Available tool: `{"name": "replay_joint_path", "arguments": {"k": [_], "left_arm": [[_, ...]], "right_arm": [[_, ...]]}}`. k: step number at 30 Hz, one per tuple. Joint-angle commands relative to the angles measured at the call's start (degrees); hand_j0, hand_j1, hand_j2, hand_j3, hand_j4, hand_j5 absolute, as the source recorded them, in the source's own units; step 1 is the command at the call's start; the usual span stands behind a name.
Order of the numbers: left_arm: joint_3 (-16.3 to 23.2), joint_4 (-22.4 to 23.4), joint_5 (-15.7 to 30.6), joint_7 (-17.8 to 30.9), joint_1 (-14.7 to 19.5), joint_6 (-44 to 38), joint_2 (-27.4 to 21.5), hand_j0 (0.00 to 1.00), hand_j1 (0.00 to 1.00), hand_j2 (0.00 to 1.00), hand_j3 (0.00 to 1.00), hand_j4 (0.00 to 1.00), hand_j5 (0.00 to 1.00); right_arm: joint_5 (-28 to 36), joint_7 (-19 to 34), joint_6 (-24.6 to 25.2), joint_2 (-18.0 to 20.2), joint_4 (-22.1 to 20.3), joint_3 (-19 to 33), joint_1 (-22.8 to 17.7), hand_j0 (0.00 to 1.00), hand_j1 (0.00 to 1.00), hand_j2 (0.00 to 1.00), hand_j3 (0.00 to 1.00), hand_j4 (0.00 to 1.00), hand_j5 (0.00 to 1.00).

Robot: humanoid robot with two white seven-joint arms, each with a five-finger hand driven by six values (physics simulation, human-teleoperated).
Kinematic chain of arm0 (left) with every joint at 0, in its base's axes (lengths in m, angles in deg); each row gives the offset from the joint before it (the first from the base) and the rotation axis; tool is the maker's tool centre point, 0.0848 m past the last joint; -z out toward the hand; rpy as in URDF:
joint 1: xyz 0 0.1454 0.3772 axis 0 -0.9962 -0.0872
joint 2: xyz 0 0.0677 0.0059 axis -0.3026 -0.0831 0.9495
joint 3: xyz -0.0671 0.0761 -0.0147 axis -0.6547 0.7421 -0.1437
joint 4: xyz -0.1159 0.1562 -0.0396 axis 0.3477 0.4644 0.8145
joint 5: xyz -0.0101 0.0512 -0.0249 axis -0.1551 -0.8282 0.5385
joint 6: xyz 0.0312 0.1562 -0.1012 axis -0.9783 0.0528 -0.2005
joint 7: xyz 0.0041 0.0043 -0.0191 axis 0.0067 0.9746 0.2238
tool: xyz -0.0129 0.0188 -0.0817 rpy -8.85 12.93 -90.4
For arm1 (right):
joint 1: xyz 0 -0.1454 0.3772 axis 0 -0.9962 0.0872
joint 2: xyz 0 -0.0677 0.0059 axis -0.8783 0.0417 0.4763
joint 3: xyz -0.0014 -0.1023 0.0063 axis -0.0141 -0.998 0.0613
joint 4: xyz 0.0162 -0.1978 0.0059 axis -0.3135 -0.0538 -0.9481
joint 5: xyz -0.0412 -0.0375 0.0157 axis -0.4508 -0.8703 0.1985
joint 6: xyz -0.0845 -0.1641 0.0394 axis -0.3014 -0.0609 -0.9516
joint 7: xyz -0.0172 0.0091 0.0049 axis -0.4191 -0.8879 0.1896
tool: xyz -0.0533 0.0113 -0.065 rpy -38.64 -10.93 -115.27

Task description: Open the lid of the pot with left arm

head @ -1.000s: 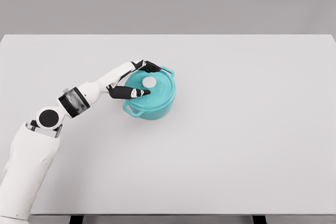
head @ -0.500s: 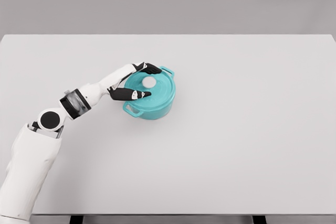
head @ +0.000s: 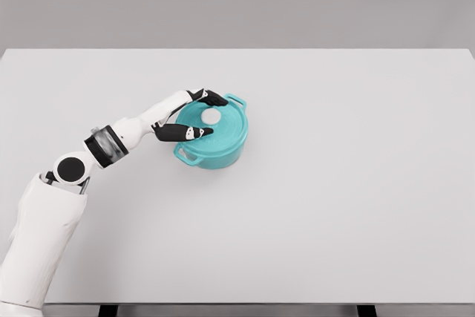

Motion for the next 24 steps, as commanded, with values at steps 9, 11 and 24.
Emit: {"name": "replay_joint_path", "arguments": {"k": [9,11,24], "left_arm": [[-0.11,0.28,0.44,-0.02,0.0,0.64,0.26,0.6,0.6,0.6,0.6,0.6,0.6],[-0.11,0.28,0.44,-0.02,0.0,0.64,0.26,0.6,0.6,0.6,0.6,0.6,0.6],[-0.29,-0.34,0.71,-0.02,0.0,1.34,0.17,0.52,0.52,0.52,0.52,0.52,0.52]], "right_arm": [[0.03,0.0,-0.01,0.0,0.01,0.0,0.0,1.0,1.0,1.0,1.0,1.0,1.0],[0.03,0.0,-0.01,0.0,0.01,0.0,0.0,1.0,1.0,1.0,1.0,1.0,1.0],[0.03,0.0,-0.01,0.0,0.01,0.0,0.0,1.0,1.0,1.0,1.0,1.0,1.0]]}}
